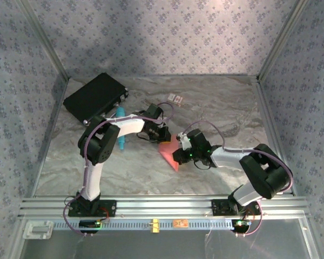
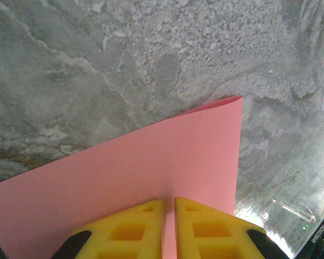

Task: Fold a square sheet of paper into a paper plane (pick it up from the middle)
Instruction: Third fold the triangle at the center of the table.

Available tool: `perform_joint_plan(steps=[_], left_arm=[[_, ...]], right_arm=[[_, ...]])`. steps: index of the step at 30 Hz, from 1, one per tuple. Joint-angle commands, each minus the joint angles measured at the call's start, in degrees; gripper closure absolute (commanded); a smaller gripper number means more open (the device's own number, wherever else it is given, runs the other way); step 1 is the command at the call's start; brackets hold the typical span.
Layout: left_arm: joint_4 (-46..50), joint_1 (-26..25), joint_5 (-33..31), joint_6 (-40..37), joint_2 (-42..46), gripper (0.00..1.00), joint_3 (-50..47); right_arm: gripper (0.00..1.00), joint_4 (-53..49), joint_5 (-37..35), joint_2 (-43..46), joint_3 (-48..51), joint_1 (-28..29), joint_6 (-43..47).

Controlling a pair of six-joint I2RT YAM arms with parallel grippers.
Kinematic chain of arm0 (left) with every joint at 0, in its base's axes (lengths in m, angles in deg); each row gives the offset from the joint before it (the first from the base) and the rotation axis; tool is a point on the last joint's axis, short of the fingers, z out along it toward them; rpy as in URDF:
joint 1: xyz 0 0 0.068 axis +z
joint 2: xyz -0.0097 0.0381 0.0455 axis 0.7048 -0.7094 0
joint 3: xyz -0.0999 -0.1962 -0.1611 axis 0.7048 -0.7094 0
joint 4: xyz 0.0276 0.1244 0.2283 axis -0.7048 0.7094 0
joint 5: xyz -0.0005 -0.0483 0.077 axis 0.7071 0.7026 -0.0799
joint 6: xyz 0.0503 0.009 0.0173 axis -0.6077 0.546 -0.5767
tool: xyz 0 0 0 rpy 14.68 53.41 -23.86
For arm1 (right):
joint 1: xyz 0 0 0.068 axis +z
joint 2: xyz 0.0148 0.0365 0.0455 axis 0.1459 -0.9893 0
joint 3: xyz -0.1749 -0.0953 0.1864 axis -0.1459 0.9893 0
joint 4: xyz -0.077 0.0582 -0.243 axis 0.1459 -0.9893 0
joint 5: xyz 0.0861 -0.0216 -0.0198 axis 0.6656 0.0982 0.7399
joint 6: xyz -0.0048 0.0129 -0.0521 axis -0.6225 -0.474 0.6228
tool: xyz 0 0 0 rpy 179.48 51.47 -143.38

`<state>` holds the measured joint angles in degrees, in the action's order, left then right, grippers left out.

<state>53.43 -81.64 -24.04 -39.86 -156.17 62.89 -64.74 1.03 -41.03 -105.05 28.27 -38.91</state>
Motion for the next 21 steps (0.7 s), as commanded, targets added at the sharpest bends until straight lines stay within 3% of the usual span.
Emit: perform_joint_plan(steps=[1,21], left_arm=[[2.15,-0.34,-1.96,-0.74,-0.96,0.86,-1.56],[1.73,-0.30,-1.96,-0.21,-0.82,0.86,-1.74]], right_arm=[[0.98,-1.92,-3.44,-0.27,-1.19,0.25,0.76],[0.98,-4.40,-5.84,-0.26,-2.91,0.66,0.85]])
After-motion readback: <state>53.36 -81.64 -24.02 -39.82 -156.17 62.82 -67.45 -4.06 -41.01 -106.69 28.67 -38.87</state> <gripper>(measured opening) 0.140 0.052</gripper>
